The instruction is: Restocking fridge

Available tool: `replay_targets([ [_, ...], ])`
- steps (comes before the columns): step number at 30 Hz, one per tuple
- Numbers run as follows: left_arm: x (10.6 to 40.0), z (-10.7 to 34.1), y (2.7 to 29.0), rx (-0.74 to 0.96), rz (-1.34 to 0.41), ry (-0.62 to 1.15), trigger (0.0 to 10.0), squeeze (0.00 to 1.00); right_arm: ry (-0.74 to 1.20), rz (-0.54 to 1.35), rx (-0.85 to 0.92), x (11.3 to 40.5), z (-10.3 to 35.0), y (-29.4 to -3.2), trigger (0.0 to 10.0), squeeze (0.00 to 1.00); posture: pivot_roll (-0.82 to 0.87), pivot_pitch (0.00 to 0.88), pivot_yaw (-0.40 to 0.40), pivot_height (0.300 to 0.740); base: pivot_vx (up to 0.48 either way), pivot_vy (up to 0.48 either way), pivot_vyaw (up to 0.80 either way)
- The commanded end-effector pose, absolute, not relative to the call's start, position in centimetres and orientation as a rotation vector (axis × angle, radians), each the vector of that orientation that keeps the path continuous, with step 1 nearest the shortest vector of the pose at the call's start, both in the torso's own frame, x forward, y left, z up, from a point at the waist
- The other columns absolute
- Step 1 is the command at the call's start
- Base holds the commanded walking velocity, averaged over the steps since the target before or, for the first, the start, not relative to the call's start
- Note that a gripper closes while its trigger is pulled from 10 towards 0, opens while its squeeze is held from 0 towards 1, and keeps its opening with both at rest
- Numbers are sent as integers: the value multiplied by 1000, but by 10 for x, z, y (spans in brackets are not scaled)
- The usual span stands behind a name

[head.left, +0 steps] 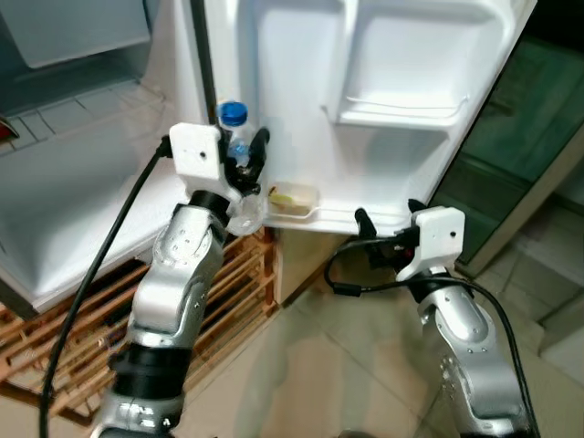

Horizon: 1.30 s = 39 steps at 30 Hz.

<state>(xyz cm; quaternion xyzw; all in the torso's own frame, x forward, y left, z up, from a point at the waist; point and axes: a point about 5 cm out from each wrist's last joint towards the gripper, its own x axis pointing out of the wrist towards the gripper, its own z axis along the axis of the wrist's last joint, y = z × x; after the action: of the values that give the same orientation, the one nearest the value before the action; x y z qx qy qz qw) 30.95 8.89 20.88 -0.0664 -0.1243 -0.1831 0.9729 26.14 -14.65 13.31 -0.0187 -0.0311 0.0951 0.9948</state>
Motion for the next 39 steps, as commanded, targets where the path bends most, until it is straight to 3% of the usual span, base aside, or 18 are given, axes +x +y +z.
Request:
replay_targets([
  [1,306,231,91,-149,-399,-361,10000,0,-86,193,-29,260,138,-143,10000,106,-99,0,-12,740,322,-352,0],
  [10,296,246,82,-241,-508,-411,10000,0,-89,198,-27,258,138,-143,10000,98,-103,0,-9,740,106,-119,0],
  [18,317,232,86,-497,-369,-305,10000,0,-97,210,-21,254,141,-142,10000,98,-112,0,-13,740,0,0,0],
  [24,336,211,83,-566,-307,-279,10000,0,-86,199,-21,253,139,-146,10000,98,-140,0,-22,740,0,0,0],
  [33,361,185,88,-567,-144,-231,10000,0,-69,190,-53,244,140,-155,10000,94,-204,0,-52,740,0,0,0],
  [39,375,214,97,-521,-85,-390,10000,0,-64,189,-95,238,142,-163,10000,98,-243,0,-64,740,0,0,0],
])
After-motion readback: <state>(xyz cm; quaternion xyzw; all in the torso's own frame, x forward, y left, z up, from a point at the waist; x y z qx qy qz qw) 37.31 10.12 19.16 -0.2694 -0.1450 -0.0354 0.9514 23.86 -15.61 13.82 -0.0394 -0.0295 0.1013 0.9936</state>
